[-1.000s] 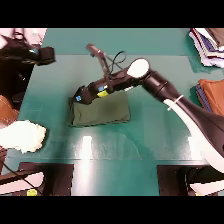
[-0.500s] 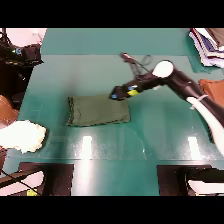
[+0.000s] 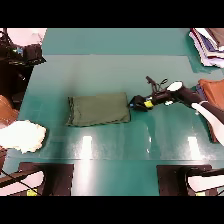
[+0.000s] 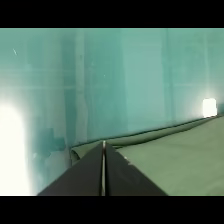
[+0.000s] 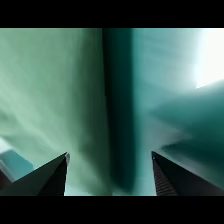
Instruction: Fold the shirts.
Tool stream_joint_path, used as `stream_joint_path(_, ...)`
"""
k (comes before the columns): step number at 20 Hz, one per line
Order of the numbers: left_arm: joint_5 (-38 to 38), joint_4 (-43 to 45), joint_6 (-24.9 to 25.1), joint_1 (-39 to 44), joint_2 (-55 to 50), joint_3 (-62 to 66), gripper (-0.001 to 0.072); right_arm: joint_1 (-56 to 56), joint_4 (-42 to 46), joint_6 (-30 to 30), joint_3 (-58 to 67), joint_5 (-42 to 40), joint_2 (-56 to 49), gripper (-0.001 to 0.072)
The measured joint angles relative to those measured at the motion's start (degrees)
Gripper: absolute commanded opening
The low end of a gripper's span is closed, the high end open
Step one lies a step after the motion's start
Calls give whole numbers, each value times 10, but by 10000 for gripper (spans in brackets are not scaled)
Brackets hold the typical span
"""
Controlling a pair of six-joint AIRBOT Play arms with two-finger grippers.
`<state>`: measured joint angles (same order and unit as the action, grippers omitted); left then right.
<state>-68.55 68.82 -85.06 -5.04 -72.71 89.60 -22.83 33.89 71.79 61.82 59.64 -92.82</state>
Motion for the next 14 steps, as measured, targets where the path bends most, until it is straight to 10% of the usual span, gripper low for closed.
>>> stream_joint_path(3,3,-2,0,0,0,0,28,-42,-41,-10,50,7,-60,439)
stream_joint_path(6,3,-4,0,1,0,0,28,-81,-43,-17,110,0,-106,16)
stream_joint_path(14,0,-4,0,71,0,0,28,-19,-13,-33,172,-15,-56,15)
